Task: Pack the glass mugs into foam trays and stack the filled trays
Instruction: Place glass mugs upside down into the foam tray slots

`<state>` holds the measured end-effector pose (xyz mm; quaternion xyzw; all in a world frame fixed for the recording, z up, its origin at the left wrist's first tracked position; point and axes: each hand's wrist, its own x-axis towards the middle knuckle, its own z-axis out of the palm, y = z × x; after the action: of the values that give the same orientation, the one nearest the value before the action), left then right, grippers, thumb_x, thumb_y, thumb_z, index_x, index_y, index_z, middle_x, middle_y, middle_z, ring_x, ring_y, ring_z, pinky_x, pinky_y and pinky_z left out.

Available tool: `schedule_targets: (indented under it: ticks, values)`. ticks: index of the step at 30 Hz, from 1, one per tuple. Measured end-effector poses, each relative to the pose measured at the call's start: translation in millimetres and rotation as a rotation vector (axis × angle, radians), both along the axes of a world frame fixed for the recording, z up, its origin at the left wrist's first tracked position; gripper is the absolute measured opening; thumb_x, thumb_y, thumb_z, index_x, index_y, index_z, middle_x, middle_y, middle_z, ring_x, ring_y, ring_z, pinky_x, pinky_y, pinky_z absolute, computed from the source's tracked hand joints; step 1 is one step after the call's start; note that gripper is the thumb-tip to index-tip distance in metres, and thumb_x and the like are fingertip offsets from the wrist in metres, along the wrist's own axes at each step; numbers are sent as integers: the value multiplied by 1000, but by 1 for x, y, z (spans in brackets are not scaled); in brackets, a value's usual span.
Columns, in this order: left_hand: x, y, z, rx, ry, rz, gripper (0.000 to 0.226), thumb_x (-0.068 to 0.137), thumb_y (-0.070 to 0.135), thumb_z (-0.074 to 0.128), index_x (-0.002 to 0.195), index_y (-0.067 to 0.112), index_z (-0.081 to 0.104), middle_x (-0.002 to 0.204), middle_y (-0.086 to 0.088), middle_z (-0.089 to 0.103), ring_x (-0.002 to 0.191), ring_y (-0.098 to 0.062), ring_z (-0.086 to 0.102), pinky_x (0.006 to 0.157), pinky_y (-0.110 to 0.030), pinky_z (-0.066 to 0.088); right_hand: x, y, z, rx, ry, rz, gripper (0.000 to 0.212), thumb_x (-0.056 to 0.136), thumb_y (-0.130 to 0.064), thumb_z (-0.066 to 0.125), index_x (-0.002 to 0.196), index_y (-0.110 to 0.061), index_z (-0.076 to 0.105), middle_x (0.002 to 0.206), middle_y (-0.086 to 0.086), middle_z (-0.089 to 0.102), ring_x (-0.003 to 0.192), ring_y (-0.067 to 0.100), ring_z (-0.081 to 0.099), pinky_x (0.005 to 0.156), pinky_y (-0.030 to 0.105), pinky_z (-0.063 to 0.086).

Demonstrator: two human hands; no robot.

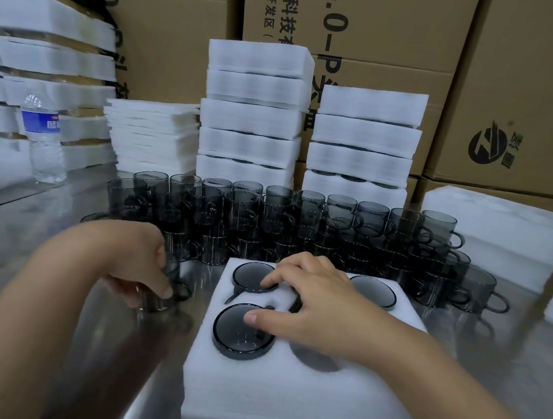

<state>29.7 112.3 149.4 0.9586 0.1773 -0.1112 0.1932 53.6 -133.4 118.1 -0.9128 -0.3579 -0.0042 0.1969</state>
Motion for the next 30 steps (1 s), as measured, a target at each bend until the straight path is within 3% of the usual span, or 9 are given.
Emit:
schedule_targets:
  ticks: [4, 9, 12, 17, 20, 23, 26, 30]
  values:
    - [-1, -15, 0, 109, -14, -89, 22, 78, 27, 76, 76, 14, 59, 47, 9, 63, 46, -2, 63, 36, -13, 37, -1, 0, 1, -3, 2, -1, 52, 76, -68, 54, 119, -39, 51, 126, -18, 36, 118, 5, 26, 102, 25, 19]
    - [-3, -20, 7, 176, -191, -115, 24, 80, 33, 72, 67, 17, 61, 38, 10, 52, 27, 2, 45, 30, -10, 29, 0, 0, 1, -13, 11, -9, 53, 75, -68, 53, 119, -40, 51, 126, -19, 36, 118, 5, 25, 102, 25, 19]
    - [-6, -26, 12, 179, -348, -121, 25, 79, 37, 71, 65, 19, 60, 41, 10, 52, 31, -1, 48, 32, -14, 31, 0, -1, 1, -22, 13, -2, 54, 76, -69, 51, 120, -39, 50, 126, -18, 36, 120, 5, 24, 104, 26, 19]
    - [-10, -46, 13, 194, -663, -129, 21, 75, 40, 69, 63, 27, 58, 57, 12, 59, 57, -1, 53, 49, -23, 36, 0, -2, 5, 9, 68, 7, 51, 81, -70, 40, 116, -35, 54, 126, -13, 42, 120, 9, 30, 107, 31, 25]
    - [-9, -61, 7, 161, -815, -182, 21, 73, 43, 67, 63, 30, 55, 59, 14, 57, 62, -2, 53, 54, -26, 39, 3, -2, 8, 204, 186, -19, 44, 88, -64, 28, 94, -32, 56, 109, -9, 54, 111, 9, 44, 101, 32, 35]
    - [-8, -75, -1, 196, -971, -250, 22, 72, 48, 61, 63, 34, 47, 62, 17, 52, 62, 0, 49, 51, -23, 33, 11, -6, 11, 481, 312, -108, 45, 88, -67, 30, 99, -34, 58, 101, -17, 63, 98, -6, 55, 86, 19, 39]
    - [-8, -84, -8, 201, -1130, -375, 19, 78, 51, 56, 70, 36, 49, 66, 16, 50, 60, -4, 48, 51, -22, 38, 22, -9, 12, 692, 416, -181, 45, 87, -66, 36, 107, -32, 58, 90, -11, 72, 88, 1, 66, 93, 26, 42]
    - [-4, -87, -15, 289, -1280, -584, 26, 83, 45, 49, 80, 23, 62, 74, 11, 57, 63, -10, 56, 49, -30, 47, 28, -12, 15, 879, 538, -129, 49, 82, -65, 50, 104, -24, 63, 83, -3, 75, 80, 10, 70, 96, 37, 45]
